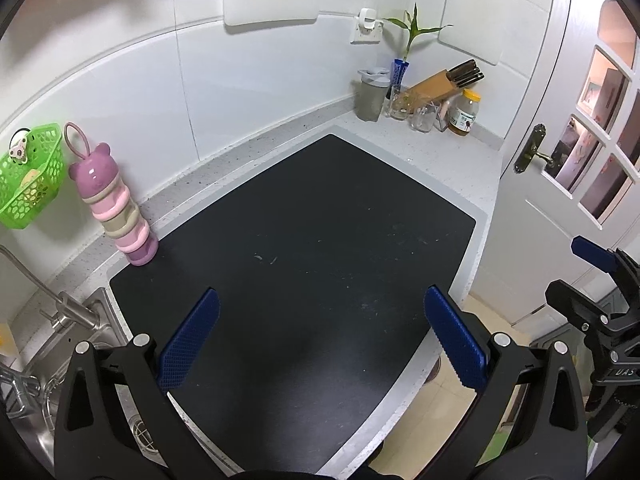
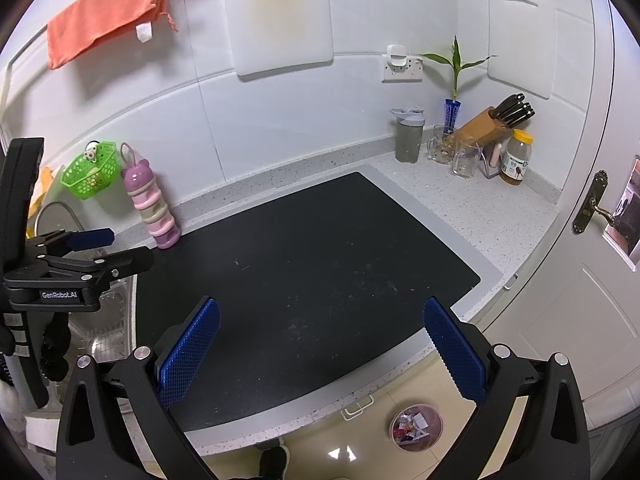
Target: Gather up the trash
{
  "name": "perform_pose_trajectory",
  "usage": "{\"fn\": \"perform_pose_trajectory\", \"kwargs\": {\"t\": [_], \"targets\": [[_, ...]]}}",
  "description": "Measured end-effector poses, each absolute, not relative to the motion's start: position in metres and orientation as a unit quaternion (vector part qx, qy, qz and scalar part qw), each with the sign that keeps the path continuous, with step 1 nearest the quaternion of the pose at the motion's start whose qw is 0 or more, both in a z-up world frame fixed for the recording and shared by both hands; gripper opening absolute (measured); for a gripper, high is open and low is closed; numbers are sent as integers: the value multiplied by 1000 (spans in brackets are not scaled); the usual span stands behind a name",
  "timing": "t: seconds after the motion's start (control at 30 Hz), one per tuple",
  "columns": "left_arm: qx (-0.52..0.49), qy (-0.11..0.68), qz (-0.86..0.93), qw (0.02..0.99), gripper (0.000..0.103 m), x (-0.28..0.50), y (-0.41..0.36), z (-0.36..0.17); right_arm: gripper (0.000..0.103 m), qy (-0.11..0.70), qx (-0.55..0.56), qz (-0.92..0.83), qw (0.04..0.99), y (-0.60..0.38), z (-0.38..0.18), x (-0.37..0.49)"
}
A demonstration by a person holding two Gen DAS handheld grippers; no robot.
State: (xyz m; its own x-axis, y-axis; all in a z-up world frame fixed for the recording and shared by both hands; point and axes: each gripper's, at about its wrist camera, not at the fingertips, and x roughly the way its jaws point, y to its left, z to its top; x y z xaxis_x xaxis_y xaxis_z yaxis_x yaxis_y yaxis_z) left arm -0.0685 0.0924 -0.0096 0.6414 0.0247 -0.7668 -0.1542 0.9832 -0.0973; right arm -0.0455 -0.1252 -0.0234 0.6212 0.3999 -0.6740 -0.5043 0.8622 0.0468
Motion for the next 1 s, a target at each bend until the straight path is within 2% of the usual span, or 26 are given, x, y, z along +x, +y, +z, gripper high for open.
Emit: {"fn": "perform_pose_trajectory", "kwargs": {"t": [1.0], "targets": [[-81, 419, 45, 903, 100, -67, 89, -9, 97, 356, -72, 250, 897, -126, -24, -43]]}}
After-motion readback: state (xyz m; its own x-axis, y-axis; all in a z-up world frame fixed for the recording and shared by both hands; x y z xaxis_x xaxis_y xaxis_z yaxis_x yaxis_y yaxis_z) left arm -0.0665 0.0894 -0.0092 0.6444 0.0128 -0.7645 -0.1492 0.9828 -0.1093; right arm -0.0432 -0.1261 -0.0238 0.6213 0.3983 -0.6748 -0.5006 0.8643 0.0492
